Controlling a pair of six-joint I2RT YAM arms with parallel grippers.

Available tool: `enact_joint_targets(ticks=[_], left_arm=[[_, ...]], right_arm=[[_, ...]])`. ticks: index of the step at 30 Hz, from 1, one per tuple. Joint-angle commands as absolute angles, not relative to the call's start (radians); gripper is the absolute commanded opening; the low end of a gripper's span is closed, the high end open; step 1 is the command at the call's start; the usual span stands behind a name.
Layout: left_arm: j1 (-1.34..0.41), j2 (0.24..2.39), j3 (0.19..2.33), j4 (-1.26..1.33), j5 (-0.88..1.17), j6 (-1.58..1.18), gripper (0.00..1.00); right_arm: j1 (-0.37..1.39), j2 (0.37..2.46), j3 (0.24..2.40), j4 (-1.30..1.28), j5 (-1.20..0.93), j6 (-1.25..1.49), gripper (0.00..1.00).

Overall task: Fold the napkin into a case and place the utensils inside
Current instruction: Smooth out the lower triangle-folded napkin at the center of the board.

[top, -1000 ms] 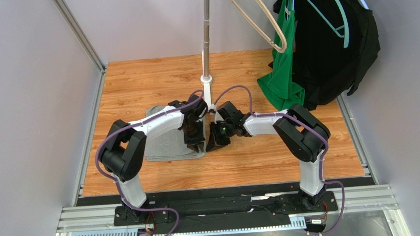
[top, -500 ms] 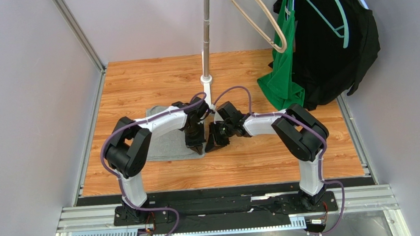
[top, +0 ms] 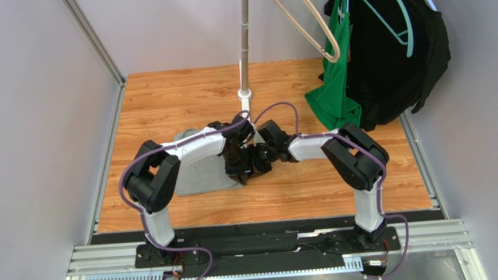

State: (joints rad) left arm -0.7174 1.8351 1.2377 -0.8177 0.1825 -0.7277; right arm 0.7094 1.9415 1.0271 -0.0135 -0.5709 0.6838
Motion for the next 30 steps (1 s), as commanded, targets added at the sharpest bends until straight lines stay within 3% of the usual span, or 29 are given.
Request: enact_joint_targets(ticks=[1, 2, 7, 12, 17, 19, 24, 30], left_arm=[[-0.718, 1.810, 1.267, -0.860, 0.134, -0.719, 0.25], [-0.713, 1.798, 1.281, -0.880, 0.112, -0.712, 0.31], [-0.641, 1.731, 1.359, -0.957, 0.092, -0.629, 0.32], [-0.442, 1.670, 1.423, -0.985, 0.054, -0.494, 0.33], [-0.252, 1.784, 1.561, -1.035, 0.003, -0.347, 0.33], [-0.239, 1.786, 1.598, -1.042, 0.098, -0.312, 0.33], [-0.184, 1.781, 1.578, -0.983, 0.034, -0.325, 0.34], [-0.129, 1.959, 1.799, -1.015, -0.044, -0.233, 0.29]], right_arm=[[0.704, 1.904, 1.020, -0.046, -0.537, 0.637, 0.00], [0.698, 1.896, 1.022, -0.060, -0.523, 0.627, 0.00], [0.686, 1.841, 1.057, -0.169, -0.476, 0.540, 0.00], [0.686, 1.799, 1.109, -0.204, -0.506, 0.520, 0.00], [0.687, 1.816, 1.216, -0.253, -0.517, 0.492, 0.02], [0.686, 1.816, 1.232, -0.275, -0.517, 0.477, 0.03], [0.710, 1.863, 1.301, -0.268, -0.554, 0.477, 0.05], [0.733, 1.974, 1.295, -0.219, -0.604, 0.509, 0.03]])
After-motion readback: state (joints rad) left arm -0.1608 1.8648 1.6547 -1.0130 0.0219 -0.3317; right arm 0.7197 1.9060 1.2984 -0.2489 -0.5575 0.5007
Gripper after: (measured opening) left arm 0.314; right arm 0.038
